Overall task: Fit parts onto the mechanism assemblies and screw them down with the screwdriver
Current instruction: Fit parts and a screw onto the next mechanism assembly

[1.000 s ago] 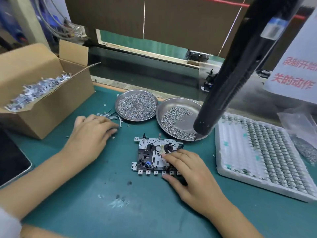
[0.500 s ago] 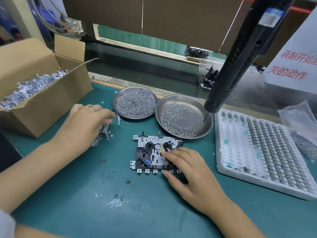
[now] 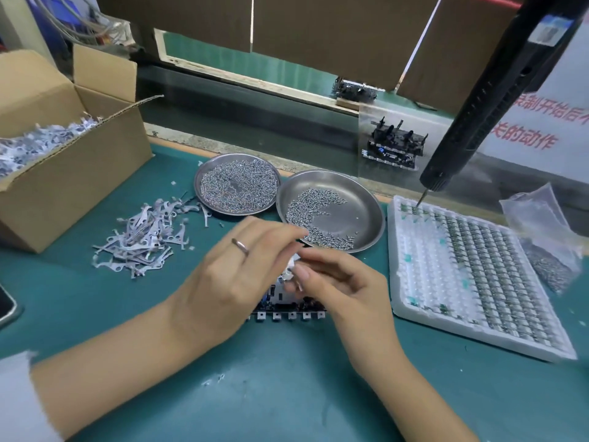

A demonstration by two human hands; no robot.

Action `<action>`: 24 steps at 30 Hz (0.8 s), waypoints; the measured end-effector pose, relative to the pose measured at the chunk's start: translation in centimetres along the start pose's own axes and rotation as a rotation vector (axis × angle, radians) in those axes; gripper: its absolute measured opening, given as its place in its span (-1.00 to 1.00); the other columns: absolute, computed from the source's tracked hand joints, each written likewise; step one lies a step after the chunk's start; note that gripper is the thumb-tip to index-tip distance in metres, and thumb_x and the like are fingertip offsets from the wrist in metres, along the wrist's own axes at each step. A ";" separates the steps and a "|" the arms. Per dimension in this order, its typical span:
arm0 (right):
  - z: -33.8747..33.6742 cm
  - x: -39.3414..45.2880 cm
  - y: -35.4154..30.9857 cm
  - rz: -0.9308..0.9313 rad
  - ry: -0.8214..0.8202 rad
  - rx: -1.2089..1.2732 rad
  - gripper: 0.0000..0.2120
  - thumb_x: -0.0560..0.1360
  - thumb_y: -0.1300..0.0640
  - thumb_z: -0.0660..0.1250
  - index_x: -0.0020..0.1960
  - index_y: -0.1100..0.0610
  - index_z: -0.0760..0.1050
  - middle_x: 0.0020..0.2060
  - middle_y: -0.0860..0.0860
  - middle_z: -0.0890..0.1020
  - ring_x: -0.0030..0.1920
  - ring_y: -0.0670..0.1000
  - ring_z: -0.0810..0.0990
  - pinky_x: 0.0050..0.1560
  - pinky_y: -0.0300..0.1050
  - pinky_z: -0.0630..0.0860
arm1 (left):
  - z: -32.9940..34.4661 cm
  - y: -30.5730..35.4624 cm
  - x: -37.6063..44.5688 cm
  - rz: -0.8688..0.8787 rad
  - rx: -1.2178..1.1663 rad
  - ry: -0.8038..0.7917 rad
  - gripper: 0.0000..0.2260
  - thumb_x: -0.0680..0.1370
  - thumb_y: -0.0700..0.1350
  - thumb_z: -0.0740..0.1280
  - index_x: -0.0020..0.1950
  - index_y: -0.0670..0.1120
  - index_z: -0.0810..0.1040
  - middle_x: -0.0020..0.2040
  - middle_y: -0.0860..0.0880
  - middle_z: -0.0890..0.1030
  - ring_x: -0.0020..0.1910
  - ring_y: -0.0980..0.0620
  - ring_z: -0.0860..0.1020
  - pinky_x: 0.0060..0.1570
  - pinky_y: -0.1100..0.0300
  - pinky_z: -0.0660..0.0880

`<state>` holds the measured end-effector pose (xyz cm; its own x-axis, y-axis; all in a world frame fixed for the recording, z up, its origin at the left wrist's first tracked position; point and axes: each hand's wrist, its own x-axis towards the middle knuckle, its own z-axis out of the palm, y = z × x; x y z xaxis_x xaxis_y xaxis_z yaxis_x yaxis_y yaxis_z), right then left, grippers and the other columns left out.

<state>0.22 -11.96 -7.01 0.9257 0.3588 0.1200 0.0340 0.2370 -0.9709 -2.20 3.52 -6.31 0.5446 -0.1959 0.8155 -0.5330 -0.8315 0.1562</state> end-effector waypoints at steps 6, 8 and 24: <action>-1.3 0.5 -0.1 0.006 0.014 -0.108 -0.83 0.39 0.37 0.44 -0.13 0.14 0.67 -0.24 0.06 0.71 -0.27 -0.02 0.68 -0.20 -0.29 0.55 | 1.1 -0.3 -0.8 -0.172 -0.212 -0.025 -0.81 0.52 -0.23 0.38 0.13 -0.17 0.57 -0.08 -0.02 0.62 -0.08 0.14 0.55 0.08 0.31 0.46; -1.7 0.6 -0.1 -0.041 0.006 -0.258 -0.82 0.41 0.35 0.44 -0.12 0.10 0.67 -0.24 -0.03 0.71 -0.24 -0.09 0.66 -0.16 -0.32 0.53 | 0.7 -0.3 -0.7 -0.415 -0.432 -0.111 -0.77 0.52 -0.12 0.40 0.15 0.04 0.53 -0.10 0.13 0.63 -0.08 0.22 0.57 0.06 0.37 0.45; -2.5 0.4 1.1 -0.187 -0.066 -0.726 -0.84 0.41 0.31 0.46 -0.08 0.09 0.69 -0.20 -0.03 0.62 -0.11 -0.13 0.57 -0.03 -0.37 0.44 | -0.6 -1.6 -0.4 -0.931 -0.668 -0.616 -0.82 0.36 -0.17 0.52 -0.13 0.06 0.65 -0.31 0.10 0.68 -0.45 0.22 0.41 -0.34 0.42 0.41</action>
<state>1.56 -13.84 -8.51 0.8562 0.4298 0.2867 0.4498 -0.3470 -0.8230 -1.89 5.25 -6.56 0.9931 -0.0419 -0.1093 0.0835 -0.4005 0.9125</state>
